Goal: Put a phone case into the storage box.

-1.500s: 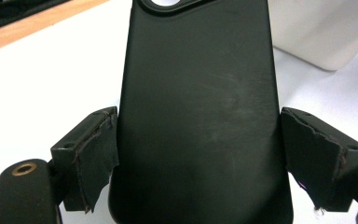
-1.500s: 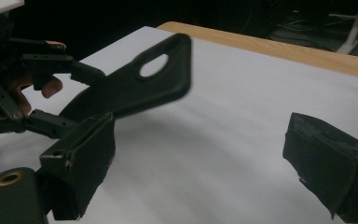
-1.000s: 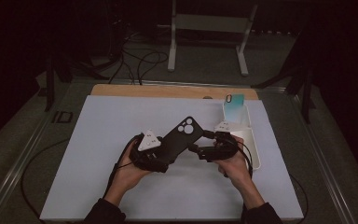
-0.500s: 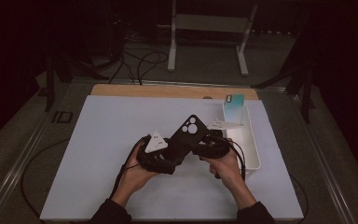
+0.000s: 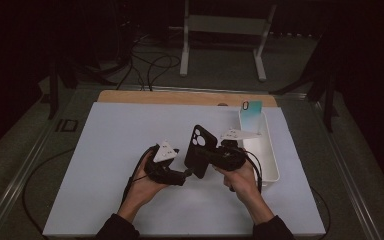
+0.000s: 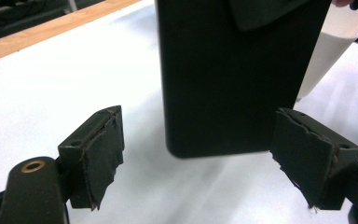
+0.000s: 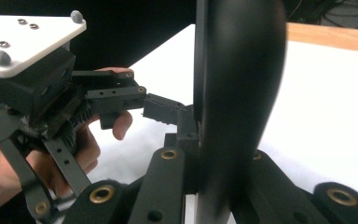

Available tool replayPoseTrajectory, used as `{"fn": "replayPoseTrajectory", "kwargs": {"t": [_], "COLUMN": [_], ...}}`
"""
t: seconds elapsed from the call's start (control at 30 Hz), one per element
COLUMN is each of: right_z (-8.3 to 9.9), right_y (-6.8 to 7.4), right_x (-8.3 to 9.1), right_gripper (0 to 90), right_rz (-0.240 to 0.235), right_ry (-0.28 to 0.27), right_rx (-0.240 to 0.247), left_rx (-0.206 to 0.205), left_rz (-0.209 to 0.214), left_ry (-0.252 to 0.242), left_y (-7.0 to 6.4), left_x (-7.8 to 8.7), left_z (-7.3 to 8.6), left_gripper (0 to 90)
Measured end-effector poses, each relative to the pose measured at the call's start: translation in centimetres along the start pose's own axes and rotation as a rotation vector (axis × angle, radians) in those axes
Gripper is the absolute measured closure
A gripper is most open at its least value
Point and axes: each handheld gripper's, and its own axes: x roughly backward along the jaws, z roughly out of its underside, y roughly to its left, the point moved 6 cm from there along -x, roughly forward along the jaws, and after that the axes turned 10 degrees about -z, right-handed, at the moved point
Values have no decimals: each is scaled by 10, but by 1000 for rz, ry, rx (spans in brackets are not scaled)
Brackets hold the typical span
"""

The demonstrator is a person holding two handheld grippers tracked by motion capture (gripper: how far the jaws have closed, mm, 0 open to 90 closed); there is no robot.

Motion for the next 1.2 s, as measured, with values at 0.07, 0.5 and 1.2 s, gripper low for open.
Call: {"fn": "replayPoseTrajectory", "kwargs": {"t": [0.07, 0.5, 1.2], "right_z": [-1, -9, -6], "right_y": [0, 7, 40], "right_x": [1, 10, -11], "right_gripper": [865, 863, 862], "right_rz": [3, -29, -253], "right_ry": [-2, -15, 21], "right_rx": [7, 81, 185], "left_rx": [4, 14, 19], "left_rz": [0, 25, 195], "left_ry": [-1, 30, -31], "left_y": [2, 11, 0], "left_x": [1, 16, 22], "left_z": [1, 22, 21], "left_gripper": [182, 150, 271]}}
